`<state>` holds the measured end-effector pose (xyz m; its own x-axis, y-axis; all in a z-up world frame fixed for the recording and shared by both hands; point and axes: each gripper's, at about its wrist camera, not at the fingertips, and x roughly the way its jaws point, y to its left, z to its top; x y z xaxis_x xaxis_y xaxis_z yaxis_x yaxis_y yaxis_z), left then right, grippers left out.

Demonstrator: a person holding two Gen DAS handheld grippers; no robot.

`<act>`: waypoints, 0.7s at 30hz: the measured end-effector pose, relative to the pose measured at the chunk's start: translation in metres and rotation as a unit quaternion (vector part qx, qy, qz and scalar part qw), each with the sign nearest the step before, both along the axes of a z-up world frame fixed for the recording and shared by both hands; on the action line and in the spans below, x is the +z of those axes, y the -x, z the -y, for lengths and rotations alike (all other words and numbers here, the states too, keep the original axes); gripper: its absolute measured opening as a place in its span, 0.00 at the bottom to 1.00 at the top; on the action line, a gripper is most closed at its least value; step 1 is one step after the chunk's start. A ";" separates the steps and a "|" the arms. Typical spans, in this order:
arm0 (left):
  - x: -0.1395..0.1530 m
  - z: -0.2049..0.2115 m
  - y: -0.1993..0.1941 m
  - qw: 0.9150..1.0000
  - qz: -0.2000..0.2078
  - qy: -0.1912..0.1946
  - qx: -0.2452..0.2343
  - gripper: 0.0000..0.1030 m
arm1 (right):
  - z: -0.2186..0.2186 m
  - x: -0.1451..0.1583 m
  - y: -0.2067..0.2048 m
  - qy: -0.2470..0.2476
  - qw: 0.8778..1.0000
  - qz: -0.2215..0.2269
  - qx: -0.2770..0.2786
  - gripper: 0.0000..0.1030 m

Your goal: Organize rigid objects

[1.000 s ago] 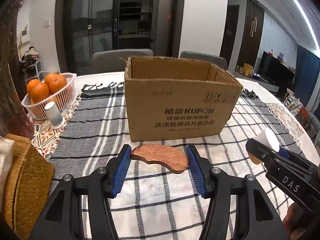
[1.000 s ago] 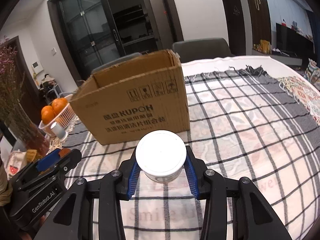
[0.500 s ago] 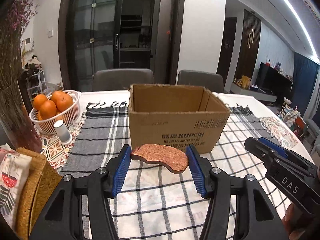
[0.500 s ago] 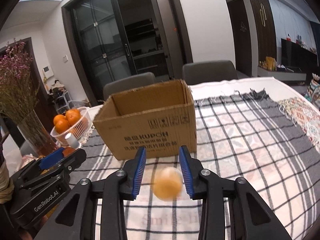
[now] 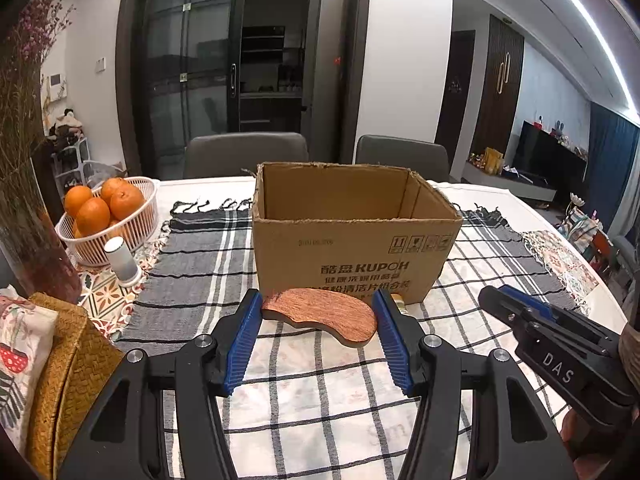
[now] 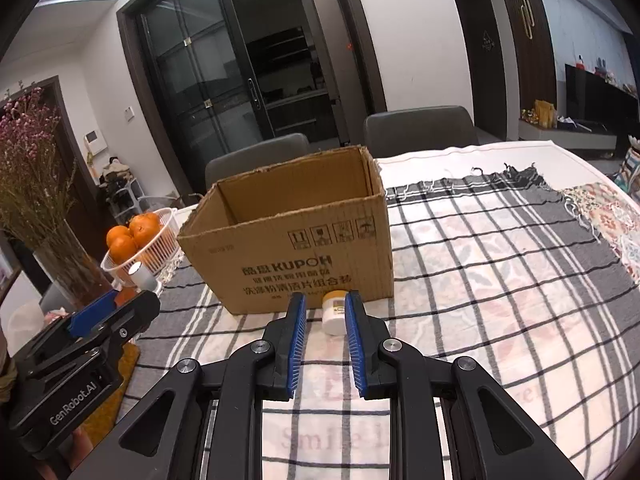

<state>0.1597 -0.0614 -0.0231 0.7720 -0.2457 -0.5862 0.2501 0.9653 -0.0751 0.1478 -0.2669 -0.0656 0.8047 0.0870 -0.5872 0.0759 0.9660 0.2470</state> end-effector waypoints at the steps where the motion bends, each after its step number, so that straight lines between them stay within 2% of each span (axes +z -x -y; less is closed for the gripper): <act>1: -0.001 0.000 -0.001 1.000 -0.001 0.000 0.001 0.54 | 0.000 -0.002 -0.002 -0.001 1.000 -0.003 0.003 0.21; 13: -0.028 -0.001 -0.023 1.000 -0.018 -0.009 0.000 0.54 | -0.005 -0.027 -0.029 0.002 0.999 -0.029 0.015 0.21; 19: -0.042 -0.001 -0.033 1.000 -0.026 -0.011 -0.001 0.54 | -0.005 -0.044 -0.043 -0.005 0.999 -0.047 0.020 0.26; 21: -0.046 -0.001 -0.036 1.000 -0.027 -0.014 -0.002 0.54 | -0.005 -0.050 -0.049 -0.008 0.998 -0.055 0.021 0.31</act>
